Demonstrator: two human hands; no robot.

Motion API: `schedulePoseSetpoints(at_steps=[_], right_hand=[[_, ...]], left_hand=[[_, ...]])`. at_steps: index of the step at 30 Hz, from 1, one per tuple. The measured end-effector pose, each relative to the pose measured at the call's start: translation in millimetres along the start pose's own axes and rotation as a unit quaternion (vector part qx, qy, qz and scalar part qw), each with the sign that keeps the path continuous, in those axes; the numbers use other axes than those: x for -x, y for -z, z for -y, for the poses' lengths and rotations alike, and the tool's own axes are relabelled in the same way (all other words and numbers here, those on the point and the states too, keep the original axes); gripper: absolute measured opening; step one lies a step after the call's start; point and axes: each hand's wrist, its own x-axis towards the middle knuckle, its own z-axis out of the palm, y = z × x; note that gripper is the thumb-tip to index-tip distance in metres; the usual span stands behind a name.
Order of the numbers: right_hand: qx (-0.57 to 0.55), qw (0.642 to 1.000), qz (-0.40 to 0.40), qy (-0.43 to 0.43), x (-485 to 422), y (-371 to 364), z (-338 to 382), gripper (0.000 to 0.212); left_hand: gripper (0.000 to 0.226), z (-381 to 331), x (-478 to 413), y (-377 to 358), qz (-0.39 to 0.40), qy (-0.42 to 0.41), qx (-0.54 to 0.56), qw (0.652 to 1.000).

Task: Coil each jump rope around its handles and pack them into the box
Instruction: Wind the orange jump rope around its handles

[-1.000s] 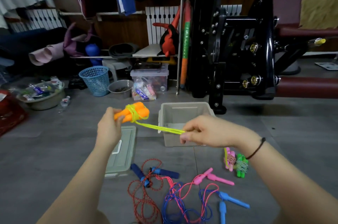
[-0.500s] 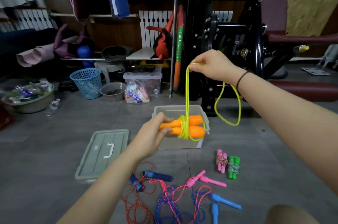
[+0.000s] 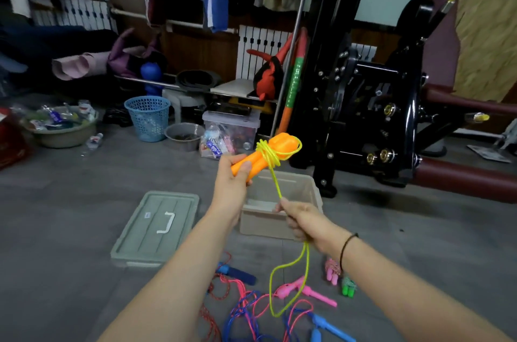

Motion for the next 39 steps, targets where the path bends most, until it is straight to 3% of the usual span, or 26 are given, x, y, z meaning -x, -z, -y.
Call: schedulePoseSetpoints(at_steps=[3, 6, 10, 14, 18, 20, 23, 26, 30, 32, 34, 37, 39], right_hand=[[0.147, 0.988, 0.017, 0.050, 36.8, -30.4, -3.7, 0.029], [0.361, 0.922, 0.025, 0.136, 80.3, -35.5, 6.6, 0.022], [0.538, 0.830, 0.011, 0.148, 128.4, -16.2, 59.9, 0.030], [0.658, 0.726, -0.102, 0.172, 135.7, 35.6, 127.0, 0.032], [0.712, 0.666, -0.127, 0.183, 121.1, 75.6, 167.7, 0.033], [0.719, 0.655, -0.134, 0.189, 106.3, 89.2, 179.8, 0.032], [0.708, 0.666, -0.154, 0.177, 76.0, 108.6, 185.8, 0.031], [0.701, 0.686, -0.131, 0.142, 42.8, 122.7, 169.7, 0.028], [0.649, 0.745, -0.078, 0.129, 17.3, 120.8, 131.8, 0.024], [0.557, 0.811, -0.093, 0.151, 17.1, 112.1, 109.9, 0.029], [0.502, 0.846, -0.114, 0.139, 22.3, 94.0, 86.4, 0.028], [0.490, 0.856, -0.084, 0.141, 33.2, 56.2, 49.2, 0.030], [0.509, 0.840, -0.074, 0.174, 46.7, 29.2, 31.5, 0.033]], left_hand=[[0.007, 10.3, -6.4, 10.6, -0.028, -0.018, -0.118, 0.992], [0.015, 21.9, -11.3, 26.6, 0.017, -0.081, -0.289, 0.954], [0.012, 34.3, -12.4, 32.8, 0.150, -0.112, -0.417, 0.889], [0.013, 26.5, 0.4, 19.7, 0.237, -0.146, -0.422, 0.863], [0.010, 16.2, 14.3, 9.7, 0.293, -0.181, -0.399, 0.850], [0.011, 8.7, 22.0, 4.0, 0.323, -0.187, -0.396, 0.839], [0.013, -7.0, 40.2, -7.2, 0.354, -0.228, -0.365, 0.830], [0.012, -22.5, 64.0, -17.8, 0.370, -0.257, -0.292, 0.844], [0.010, -37.8, 73.8, -20.4, 0.335, -0.181, -0.165, 0.910], [0.013, -42.7, 63.7, -15.5, 0.274, -0.135, -0.080, 0.949], [0.016, -42.1, 48.2, -10.0, 0.180, -0.102, -0.029, 0.978], [0.017, -32.0, 30.8, -5.9, 0.088, -0.075, -0.034, 0.993], [0.015, -22.8, 24.5, -3.3, 0.049, -0.078, -0.081, 0.992]])
